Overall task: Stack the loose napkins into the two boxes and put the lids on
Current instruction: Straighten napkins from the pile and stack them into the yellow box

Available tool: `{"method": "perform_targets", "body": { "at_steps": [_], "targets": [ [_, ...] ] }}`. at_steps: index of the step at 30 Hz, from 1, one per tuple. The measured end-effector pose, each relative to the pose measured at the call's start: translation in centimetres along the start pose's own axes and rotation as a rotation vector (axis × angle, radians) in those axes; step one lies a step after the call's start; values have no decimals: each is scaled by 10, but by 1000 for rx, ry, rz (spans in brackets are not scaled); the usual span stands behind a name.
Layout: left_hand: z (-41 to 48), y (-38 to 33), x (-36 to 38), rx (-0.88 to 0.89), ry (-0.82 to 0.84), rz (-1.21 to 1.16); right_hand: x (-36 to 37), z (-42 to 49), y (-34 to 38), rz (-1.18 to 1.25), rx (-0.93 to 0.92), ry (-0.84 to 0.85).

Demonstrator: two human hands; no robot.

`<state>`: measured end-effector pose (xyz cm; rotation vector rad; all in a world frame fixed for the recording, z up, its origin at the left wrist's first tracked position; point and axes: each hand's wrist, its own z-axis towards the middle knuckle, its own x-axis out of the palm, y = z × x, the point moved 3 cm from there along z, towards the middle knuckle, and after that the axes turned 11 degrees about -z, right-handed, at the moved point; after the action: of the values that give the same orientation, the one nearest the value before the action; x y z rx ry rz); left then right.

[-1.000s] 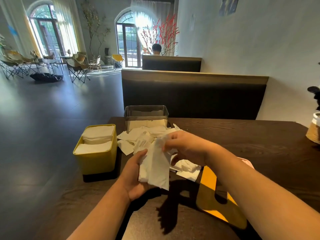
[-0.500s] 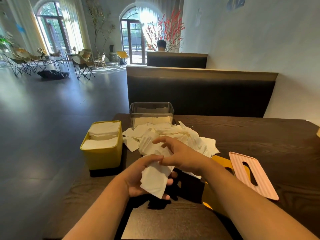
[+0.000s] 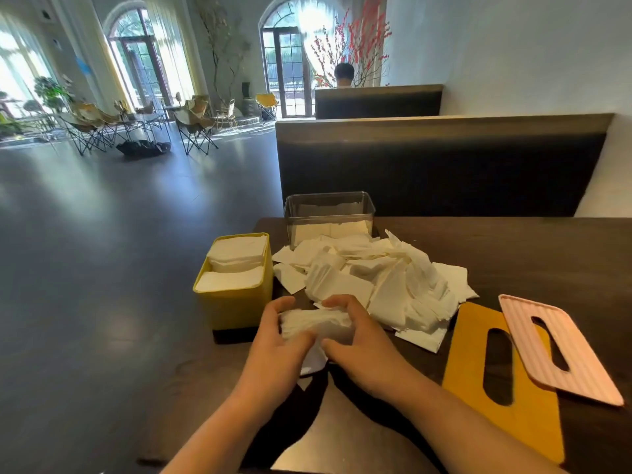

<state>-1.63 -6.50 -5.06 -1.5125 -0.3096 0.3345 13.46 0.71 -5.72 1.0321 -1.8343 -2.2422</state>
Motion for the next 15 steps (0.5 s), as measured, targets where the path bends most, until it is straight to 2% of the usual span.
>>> {"method": "perform_targets", "body": {
  "at_steps": [2,5,10,15],
  "targets": [
    [1,4,5,27,-36,-57,0,0,-1,-18,19,14],
    [5,1,9,86,17,-63,-5,-1,-3,-8,10,-39],
    [12,-7,4,241,53,88,-11,-1,-6,25,-49,-109],
    [14,7,2,187,65,186,-11,-2,-5,-142,-63,-47]
  ]
}}
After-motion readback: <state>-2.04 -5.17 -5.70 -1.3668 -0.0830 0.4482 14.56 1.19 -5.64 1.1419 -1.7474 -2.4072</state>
